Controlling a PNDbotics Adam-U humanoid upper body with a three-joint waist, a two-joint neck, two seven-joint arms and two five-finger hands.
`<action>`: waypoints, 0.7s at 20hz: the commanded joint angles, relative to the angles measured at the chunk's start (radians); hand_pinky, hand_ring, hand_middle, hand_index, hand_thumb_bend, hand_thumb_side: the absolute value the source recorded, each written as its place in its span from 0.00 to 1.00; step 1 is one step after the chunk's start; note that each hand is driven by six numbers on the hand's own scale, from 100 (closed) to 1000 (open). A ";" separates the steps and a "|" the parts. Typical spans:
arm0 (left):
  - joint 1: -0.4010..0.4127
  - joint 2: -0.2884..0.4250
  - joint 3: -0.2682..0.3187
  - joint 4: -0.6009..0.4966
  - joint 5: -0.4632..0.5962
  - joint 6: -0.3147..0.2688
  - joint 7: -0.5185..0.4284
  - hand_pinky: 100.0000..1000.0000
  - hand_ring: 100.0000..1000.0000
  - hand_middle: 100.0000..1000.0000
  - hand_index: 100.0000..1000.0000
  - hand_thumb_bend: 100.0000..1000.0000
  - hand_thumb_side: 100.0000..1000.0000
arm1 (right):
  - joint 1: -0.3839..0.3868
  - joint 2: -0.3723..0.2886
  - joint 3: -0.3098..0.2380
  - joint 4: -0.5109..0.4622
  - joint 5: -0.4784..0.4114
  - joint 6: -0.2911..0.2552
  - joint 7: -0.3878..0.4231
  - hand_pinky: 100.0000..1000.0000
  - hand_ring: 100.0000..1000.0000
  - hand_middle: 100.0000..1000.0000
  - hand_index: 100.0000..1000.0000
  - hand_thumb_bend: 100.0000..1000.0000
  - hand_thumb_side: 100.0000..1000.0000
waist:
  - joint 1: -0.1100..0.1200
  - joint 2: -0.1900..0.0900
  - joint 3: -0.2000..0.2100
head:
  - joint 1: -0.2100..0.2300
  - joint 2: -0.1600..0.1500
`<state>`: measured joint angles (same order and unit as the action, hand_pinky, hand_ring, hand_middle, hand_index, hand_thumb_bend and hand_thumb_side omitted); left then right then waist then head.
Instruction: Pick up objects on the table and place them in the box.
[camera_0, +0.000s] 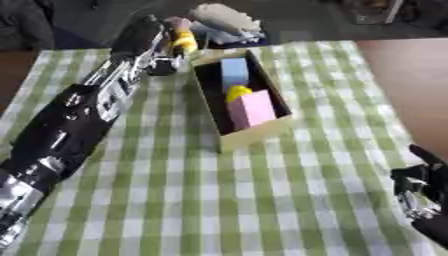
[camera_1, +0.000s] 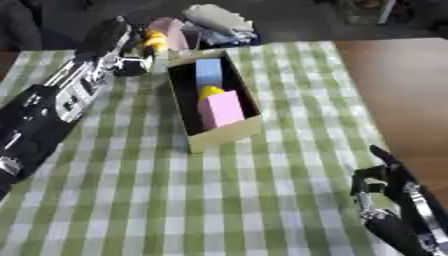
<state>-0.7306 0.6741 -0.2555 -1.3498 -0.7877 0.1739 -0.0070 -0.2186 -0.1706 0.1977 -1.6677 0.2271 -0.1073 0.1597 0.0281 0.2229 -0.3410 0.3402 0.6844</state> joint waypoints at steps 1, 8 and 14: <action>-0.009 0.042 -0.045 -0.123 0.001 -0.035 -0.060 0.48 0.22 0.19 0.37 0.00 0.08 | -0.007 -0.005 -0.005 -0.009 -0.001 -0.002 0.002 0.62 0.76 0.55 0.97 0.00 0.37 | -0.011 -0.006 -0.003 | -0.001 -0.012; 0.012 0.013 -0.093 -0.131 -0.043 -0.067 -0.164 0.49 0.25 0.22 0.39 0.00 0.08 | -0.009 -0.003 -0.005 -0.009 -0.001 -0.003 0.003 0.62 0.76 0.55 0.97 0.00 0.37 | -0.007 -0.005 -0.009 | -0.003 -0.015; 0.029 -0.012 -0.100 -0.045 -0.103 -0.082 -0.190 0.53 0.34 0.32 0.47 0.00 0.09 | -0.008 -0.002 -0.006 -0.009 -0.002 -0.003 0.003 0.62 0.76 0.55 0.97 0.00 0.37 | -0.008 -0.003 -0.007 | -0.003 -0.016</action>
<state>-0.6893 0.6489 -0.3604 -1.4014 -0.8768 0.0946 -0.1891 -0.2191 -0.1706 0.1978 -1.6654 0.2271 -0.1092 0.1621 0.0281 0.2229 -0.3487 0.3398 0.6835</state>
